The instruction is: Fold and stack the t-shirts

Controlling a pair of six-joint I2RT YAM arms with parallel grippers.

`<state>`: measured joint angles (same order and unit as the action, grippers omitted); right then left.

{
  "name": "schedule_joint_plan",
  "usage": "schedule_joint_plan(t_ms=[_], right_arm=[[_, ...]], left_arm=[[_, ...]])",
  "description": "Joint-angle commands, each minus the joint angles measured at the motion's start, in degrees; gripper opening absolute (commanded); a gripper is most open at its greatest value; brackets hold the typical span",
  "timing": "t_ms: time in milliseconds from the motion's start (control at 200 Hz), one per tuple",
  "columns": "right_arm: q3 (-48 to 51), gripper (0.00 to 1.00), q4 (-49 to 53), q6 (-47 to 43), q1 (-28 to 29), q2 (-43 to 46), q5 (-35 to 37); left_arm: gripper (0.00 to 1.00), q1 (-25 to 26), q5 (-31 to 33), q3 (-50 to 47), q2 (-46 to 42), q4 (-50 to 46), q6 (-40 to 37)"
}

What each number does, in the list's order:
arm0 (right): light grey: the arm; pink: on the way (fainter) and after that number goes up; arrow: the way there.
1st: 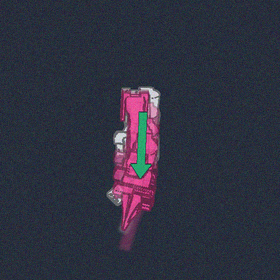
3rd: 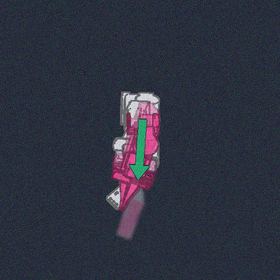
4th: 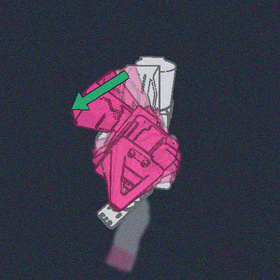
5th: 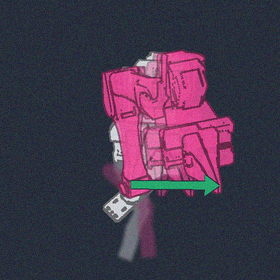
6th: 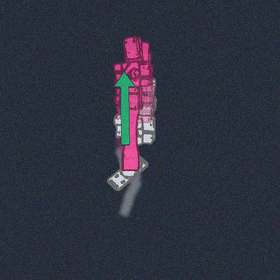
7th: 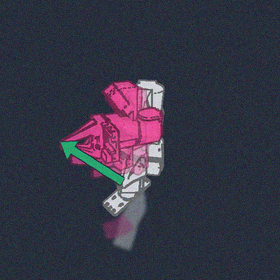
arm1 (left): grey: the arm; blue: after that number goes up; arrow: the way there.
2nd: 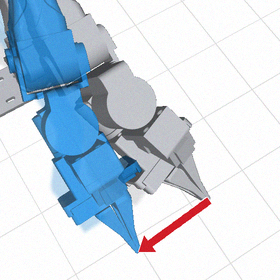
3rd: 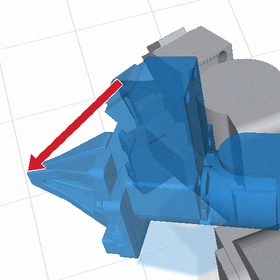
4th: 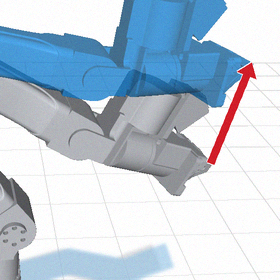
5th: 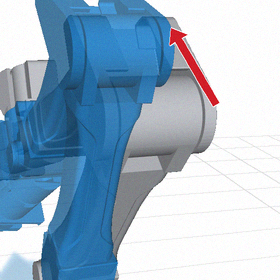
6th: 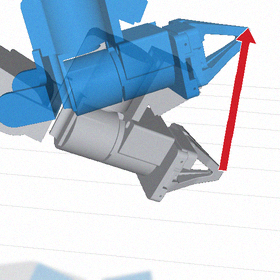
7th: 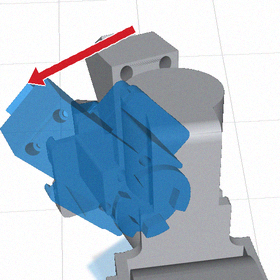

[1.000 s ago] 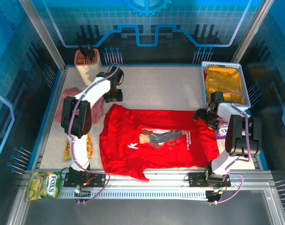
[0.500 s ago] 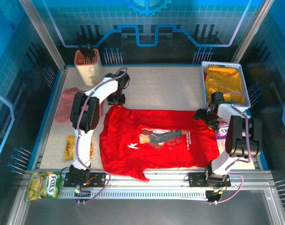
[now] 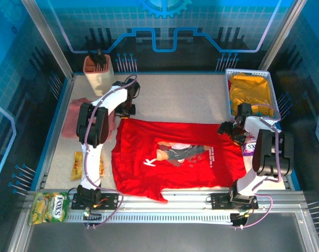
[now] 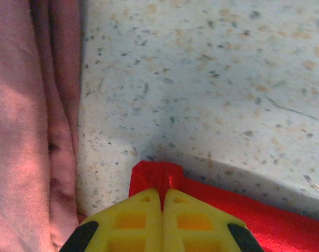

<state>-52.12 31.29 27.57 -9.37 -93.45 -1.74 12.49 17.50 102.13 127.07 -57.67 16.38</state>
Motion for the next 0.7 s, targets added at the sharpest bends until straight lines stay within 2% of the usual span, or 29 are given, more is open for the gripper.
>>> schedule_joint_plan(t_ms=[0,115,380,580,695], right_arm=[[1.4,0.86,0.6,0.5,-1.6,0.1,1.8],[1.4,0.86,0.5,1.0,-1.9,0.4,1.7],[1.4,0.85,-0.1,1.5,-3.0,0.8,0.6],[2.9,0.85,-0.3,1.4,-3.1,0.8,0.1],[2.9,0.85,-0.6,1.3,-3.1,0.9,-0.9]], left_arm=[[0.00,-3.4,-4.1,-3.4,-3.5,2.0,3.4],[0.01,-6.0,-5.9,-7.0,-7.3,5.6,4.9],[0.09,-8.7,-4.2,-10.5,-12.0,9.7,5.4],[0.35,-9.4,-4.2,-10.6,-11.4,10.0,5.4],[0.38,-9.3,-3.9,-10.5,-11.7,9.3,5.6]])
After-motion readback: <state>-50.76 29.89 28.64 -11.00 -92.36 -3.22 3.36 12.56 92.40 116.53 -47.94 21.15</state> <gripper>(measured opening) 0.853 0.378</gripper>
